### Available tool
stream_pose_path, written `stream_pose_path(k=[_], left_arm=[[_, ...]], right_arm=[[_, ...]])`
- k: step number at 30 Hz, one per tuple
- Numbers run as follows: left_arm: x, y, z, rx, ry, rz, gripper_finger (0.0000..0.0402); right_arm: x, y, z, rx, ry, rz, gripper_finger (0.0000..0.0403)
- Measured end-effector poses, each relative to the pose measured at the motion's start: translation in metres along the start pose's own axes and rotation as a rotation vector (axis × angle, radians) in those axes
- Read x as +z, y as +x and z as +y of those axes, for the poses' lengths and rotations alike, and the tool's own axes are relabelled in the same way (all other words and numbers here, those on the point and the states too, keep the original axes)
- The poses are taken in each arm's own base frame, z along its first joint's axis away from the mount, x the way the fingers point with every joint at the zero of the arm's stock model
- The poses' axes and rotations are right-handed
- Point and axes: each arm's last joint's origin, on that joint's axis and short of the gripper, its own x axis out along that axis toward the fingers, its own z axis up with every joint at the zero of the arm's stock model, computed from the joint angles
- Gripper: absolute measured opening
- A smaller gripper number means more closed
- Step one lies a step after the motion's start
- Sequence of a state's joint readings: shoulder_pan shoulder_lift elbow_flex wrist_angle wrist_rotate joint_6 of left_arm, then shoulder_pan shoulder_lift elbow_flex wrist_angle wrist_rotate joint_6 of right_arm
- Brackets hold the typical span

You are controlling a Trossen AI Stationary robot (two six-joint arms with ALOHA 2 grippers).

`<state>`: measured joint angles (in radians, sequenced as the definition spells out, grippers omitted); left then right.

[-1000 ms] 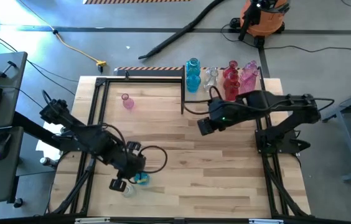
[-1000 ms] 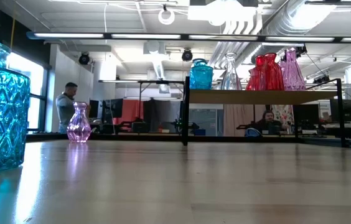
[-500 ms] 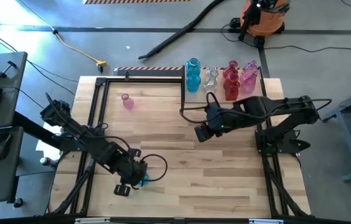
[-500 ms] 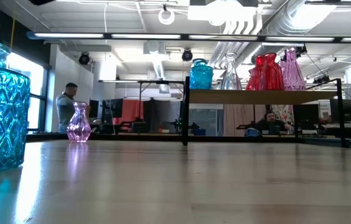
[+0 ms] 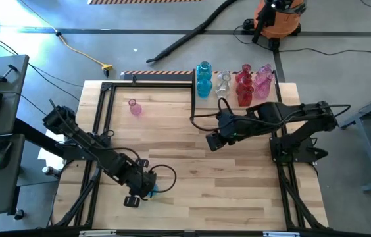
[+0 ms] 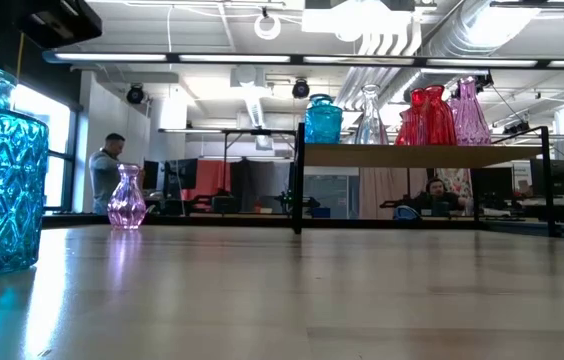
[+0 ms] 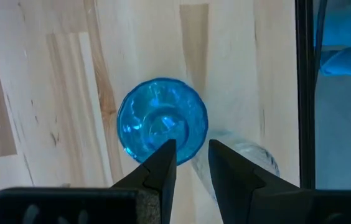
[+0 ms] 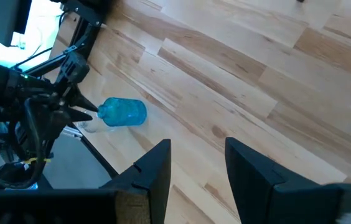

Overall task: Sort vases onto shelf
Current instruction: Put the blue vase on the shelf aligned with the other blue vase

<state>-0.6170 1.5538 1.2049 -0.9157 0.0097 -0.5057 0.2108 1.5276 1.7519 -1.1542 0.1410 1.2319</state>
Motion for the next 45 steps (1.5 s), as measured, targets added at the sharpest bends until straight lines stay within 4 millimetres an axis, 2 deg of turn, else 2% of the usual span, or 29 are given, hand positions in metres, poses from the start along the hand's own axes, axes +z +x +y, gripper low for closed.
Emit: stream_pose_path(k=[15, 20, 28, 37, 45], left_arm=[[0.005, 0.03, -0.002, 0.057, 0.001, 0.072, 0.0085], [0.005, 0.029, -0.002, 0.07, -0.004, 0.063, 0.0076], [0.005, 0.03, -0.001, 0.074, -0.008, 0.065, 0.0013], [0.005, 0.029, -0.001, 0.076, -0.002, 0.067, 0.0013], [0.015, 0.016, -0.004, 0.118, 0.056, 0.043, 0.0011]], right_arm=[[0.0, 0.0, 0.0, 0.0, -0.001, -0.001, 0.013], [0.0, 0.0, 0.0, -0.001, -0.002, -0.001, 0.013], [0.0, 0.0, 0.0, -0.001, -0.002, -0.001, 0.013], [-0.001, 0.0, 0.0, 0.006, -0.002, 0.018, 0.013], [-0.001, 0.0, 0.0, 0.008, -0.002, 0.026, 0.013]])
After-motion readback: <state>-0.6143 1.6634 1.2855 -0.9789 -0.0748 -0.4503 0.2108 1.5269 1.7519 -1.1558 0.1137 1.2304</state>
